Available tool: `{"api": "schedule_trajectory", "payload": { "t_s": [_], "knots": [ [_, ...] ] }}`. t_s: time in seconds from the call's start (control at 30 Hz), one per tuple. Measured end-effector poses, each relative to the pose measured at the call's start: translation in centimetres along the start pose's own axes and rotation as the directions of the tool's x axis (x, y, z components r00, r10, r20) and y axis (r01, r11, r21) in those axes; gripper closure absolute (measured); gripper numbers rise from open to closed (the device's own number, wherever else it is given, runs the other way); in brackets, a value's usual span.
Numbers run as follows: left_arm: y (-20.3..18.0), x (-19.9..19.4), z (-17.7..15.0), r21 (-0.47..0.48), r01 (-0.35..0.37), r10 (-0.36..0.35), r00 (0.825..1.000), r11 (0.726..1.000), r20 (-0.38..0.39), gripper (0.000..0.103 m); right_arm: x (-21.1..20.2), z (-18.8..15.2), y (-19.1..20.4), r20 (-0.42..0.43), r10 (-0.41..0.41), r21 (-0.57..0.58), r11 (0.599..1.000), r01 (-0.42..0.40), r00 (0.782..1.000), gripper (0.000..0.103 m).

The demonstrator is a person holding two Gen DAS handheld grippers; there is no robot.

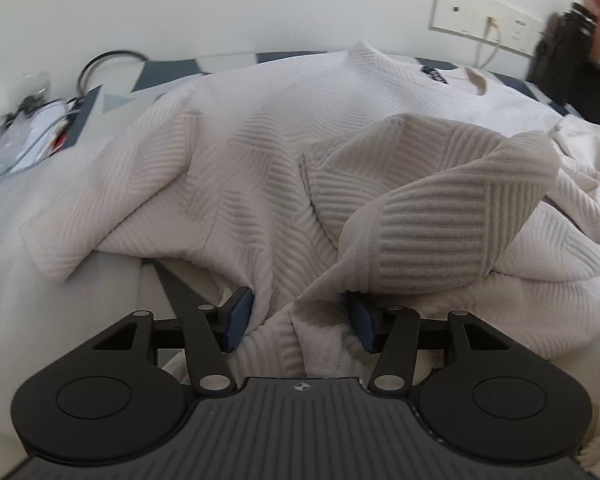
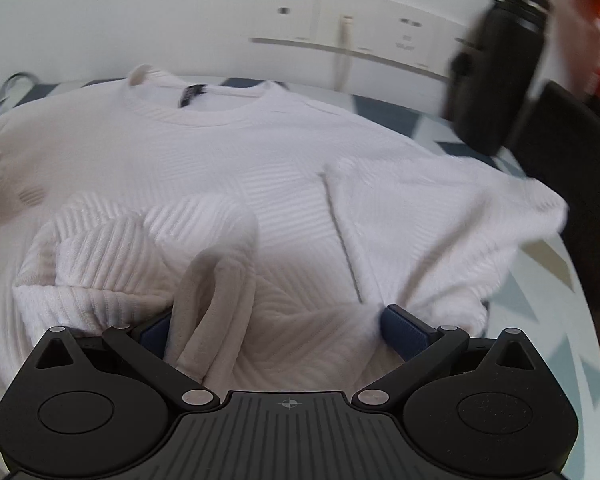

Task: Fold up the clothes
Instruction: 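Press the folded sleeve flat with both open grippers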

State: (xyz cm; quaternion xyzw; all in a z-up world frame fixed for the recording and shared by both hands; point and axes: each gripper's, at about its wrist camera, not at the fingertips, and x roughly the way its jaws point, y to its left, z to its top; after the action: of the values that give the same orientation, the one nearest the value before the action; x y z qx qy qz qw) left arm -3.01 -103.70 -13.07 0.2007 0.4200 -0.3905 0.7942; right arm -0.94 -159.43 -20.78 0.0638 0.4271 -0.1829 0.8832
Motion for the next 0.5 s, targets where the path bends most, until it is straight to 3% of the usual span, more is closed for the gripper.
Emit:
{"api": "schedule_trajectory", "payload": {
  "t_s": [0.23,0.3,0.4,0.5],
  "knots": [
    [-1.1,-0.5,-0.3,-0.102,-0.077,0.075,0.997,0.992,-0.024,0.049,0.6,0.0,-0.4,0.0,0.055,-0.027,0.998,-0.055,0.999,0.001],
    [-0.4,-0.3,-0.3,-0.17,-0.071,0.066,0.997,0.983,-0.032,0.045,0.8,0.1,-0.6,0.002,0.073,-0.037,0.997,-0.073,0.997,0.001],
    [0.7,0.0,-0.6,-0.252,-0.071,0.063,0.997,0.965,-0.04,0.03,1.1,0.3,-0.7,0.006,0.09,-0.045,0.995,-0.089,0.996,0.001],
    [1.1,0.1,-0.6,-0.285,-0.075,0.065,0.997,0.955,-0.043,0.027,1.2,0.4,-0.7,0.007,0.093,-0.037,0.995,-0.092,0.996,0.001]
  ]
}}
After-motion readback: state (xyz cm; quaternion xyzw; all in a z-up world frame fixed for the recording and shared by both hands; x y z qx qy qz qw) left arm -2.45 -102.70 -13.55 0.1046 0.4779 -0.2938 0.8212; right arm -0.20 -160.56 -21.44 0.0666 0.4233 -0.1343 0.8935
